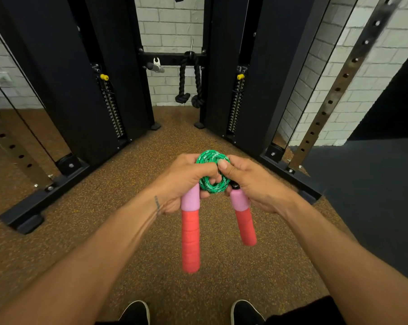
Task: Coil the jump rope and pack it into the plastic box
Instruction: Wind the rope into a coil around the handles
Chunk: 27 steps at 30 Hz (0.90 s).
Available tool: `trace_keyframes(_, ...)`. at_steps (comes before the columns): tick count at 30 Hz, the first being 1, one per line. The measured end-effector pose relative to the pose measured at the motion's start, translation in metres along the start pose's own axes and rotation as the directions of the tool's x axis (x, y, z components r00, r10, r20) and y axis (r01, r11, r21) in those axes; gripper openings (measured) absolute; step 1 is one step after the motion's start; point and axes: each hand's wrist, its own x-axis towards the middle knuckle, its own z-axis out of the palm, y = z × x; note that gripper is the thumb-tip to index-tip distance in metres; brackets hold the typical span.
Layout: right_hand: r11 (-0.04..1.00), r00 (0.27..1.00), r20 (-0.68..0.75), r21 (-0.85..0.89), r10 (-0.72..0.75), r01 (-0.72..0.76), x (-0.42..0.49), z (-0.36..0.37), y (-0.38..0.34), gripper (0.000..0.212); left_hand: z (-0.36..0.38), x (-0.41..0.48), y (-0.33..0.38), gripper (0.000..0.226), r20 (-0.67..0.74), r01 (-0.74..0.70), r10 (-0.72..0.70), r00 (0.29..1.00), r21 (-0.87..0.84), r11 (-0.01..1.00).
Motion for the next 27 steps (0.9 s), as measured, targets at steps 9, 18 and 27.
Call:
trace_keyframes(9,0.955,0.995,-0.045,-0.288,-0.094,0.078,-0.006,-0.001,0.0,0.029,-0.005,-0.006,-0.006,0.034,0.06,-0.017,0.021,0.998,-0.067,0.998)
trace_keyframes(18,0.911,0.97,-0.174,-0.404,-0.171,0.088,-0.006,0.02,-0.008,0.029,-0.007,-0.003,-0.004,0.032,-0.115,-0.063,0.058,0.992,-0.037,0.997)
trace_keyframes(27,0.989,0.979,-0.165,-0.112,-0.118,0.101,0.006,0.059,-0.013,0.028,-0.051,-0.038,-0.003,0.029,-0.116,-0.186,0.21,0.971,0.192,0.964)
